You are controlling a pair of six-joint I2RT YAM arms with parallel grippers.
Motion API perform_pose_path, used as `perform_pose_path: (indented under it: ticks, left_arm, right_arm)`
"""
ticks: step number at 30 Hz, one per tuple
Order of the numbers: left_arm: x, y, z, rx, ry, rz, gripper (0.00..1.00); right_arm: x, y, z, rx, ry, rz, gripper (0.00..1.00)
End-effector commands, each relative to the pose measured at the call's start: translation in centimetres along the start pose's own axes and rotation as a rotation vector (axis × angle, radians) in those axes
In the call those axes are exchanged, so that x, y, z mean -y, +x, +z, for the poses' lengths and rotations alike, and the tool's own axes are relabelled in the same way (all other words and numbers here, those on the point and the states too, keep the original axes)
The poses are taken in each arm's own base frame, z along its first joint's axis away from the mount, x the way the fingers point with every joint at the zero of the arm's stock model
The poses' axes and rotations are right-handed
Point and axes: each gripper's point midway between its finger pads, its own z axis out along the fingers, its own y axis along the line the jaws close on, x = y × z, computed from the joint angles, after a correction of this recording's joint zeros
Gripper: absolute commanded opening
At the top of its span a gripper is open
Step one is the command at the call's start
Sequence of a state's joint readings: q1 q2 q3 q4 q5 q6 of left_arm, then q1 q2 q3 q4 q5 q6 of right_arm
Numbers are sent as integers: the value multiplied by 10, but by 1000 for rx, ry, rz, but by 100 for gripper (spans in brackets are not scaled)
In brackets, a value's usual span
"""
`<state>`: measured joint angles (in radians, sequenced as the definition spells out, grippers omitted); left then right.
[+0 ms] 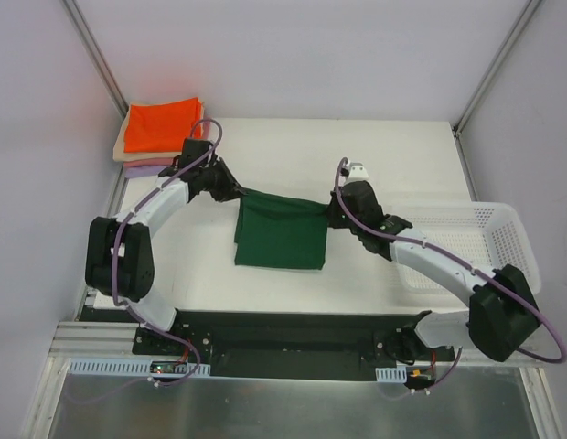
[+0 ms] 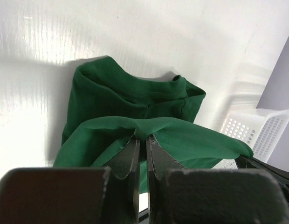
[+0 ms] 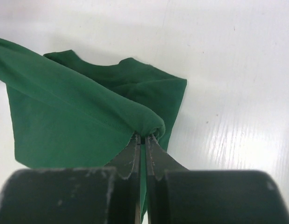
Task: Fold and stack the t-shirts
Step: Fold the long partially folded tshirt into a neat square
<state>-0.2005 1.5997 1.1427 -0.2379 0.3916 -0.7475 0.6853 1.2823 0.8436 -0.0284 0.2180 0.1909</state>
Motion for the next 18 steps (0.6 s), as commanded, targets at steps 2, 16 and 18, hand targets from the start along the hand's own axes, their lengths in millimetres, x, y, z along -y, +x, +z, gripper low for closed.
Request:
perform_pose_path:
  ticks: [2, 16, 18]
  left_arm:
    - [-8, -41, 16, 79, -33, 4, 0]
    - [-20, -65, 72, 10, -45, -1, 33]
    - [-5, -73, 60, 38, -11, 27, 67]
  right_arm:
    - [-1, -35, 31, 79, -17, 24, 1]
    - [31, -25, 109, -60, 33, 76, 32]
    - [22, -33, 106, -81, -12, 48, 70]
